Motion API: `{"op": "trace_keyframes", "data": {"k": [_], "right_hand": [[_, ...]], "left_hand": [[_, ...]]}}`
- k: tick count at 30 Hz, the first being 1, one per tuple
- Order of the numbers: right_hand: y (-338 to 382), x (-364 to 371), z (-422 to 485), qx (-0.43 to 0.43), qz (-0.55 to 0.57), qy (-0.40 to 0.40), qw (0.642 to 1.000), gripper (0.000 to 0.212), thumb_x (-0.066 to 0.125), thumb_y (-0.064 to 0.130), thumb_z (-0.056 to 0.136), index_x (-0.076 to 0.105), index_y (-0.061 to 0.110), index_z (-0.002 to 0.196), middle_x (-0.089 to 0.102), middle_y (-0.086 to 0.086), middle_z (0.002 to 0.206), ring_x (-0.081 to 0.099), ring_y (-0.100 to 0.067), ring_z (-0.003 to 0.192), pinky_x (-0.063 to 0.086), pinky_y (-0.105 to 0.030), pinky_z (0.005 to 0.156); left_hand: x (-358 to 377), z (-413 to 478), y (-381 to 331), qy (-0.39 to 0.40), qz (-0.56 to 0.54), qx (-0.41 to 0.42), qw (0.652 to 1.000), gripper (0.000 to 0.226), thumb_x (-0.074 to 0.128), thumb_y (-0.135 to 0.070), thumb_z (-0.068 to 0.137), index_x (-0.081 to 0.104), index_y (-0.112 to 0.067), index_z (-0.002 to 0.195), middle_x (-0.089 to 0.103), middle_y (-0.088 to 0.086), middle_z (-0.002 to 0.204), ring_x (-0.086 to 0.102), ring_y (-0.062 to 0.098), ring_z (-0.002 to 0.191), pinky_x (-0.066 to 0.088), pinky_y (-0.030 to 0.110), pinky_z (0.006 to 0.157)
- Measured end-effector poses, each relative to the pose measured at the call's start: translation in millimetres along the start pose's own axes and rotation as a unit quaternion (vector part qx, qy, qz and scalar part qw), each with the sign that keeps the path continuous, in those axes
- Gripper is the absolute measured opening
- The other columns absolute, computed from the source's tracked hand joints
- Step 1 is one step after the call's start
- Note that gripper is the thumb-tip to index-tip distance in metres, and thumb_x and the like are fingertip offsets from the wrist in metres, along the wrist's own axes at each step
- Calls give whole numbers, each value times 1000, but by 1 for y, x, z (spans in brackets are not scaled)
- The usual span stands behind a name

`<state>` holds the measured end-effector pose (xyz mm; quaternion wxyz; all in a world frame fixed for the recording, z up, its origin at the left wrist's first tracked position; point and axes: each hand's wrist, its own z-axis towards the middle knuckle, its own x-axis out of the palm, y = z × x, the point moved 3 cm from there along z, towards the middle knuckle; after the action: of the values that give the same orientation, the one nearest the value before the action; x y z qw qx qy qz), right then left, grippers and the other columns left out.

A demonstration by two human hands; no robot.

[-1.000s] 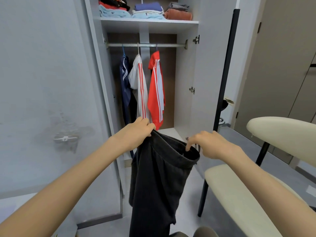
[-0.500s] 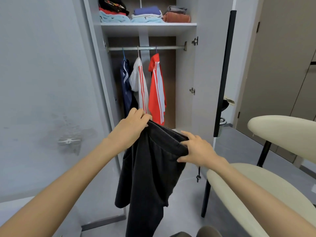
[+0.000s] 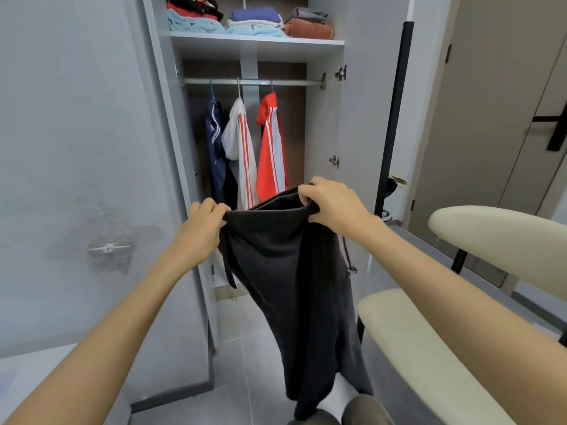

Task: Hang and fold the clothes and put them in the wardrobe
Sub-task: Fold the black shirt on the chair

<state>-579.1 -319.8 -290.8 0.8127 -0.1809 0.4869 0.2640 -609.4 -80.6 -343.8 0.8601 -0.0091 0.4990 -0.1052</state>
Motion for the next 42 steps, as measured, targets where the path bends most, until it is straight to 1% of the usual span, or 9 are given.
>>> {"op": "trace_keyframes", "data": {"k": [2,6,9,11,18,28,33,37,42], "right_hand": [[-1,9,4,-1,-4,70,998,20,68,13,85,49,20,86,53,3,88,54,-20,82,41,-26,63],[-15,15,8,30,-41,-11,999,19,59,15,91,42,24,88,53,5,87,51,-20,76,40,-29,59],[-32,29,14,63,2,94,994,23,62,14,88,43,25,83,59,3,85,64,-21,72,48,-31,60],[-46,44,16,93,90,126,983,32,62,5,87,41,26,77,59,2,84,67,-24,70,48,-27,55],[-120,127,44,190,244,42,950,31,45,-17,74,39,13,77,57,-16,87,55,-39,87,47,-46,71],[-222,118,125,225,356,-31,906,42,30,-27,64,32,14,68,43,-5,77,37,-19,67,30,-19,50],[-264,84,117,197,302,-86,929,41,32,-25,60,31,14,68,43,-13,81,37,-24,76,28,-35,63],[-287,66,65,197,282,-123,931,39,30,-26,54,33,10,69,42,-10,76,37,-25,75,26,-34,62],[-315,46,-54,235,248,-119,932,40,30,-24,51,30,14,63,37,-2,66,29,-18,67,18,-31,56]], "left_hand": [[6,-2,2,40,13,-5,999,25,41,-15,102,49,-10,124,44,9,118,37,24,111,42,31,78],[15,2,5,18,-51,1,999,13,46,-7,99,51,-9,111,46,8,118,48,21,106,50,33,81],[28,13,5,67,-88,-7,994,12,44,-8,100,49,-16,107,53,-2,102,54,13,88,44,23,64],[40,20,3,80,-111,-17,990,11,42,-15,102,50,-15,109,53,2,105,56,17,88,49,32,73],[96,81,-14,92,-165,-24,982,13,44,-17,101,51,-9,108,52,7,106,54,21,92,47,34,81],[109,218,-42,76,-215,-18,974,12,54,-26,97,44,-19,95,48,-13,90,49,5,79,36,14,63],[103,241,-86,72,-256,-12,964,47,62,-31,92,47,-13,133,56,-2,122,52,15,112,43,27,94],[114,222,-140,48,-212,24,976,27,62,-37,90,63,-17,109,56,-3,103,52,14,98,36,21,80],[149,157,-233,124,-216,74,966,25,64,-42,89,52,-20,92,46,-3,105,47,17,94,36,25,77]]}}
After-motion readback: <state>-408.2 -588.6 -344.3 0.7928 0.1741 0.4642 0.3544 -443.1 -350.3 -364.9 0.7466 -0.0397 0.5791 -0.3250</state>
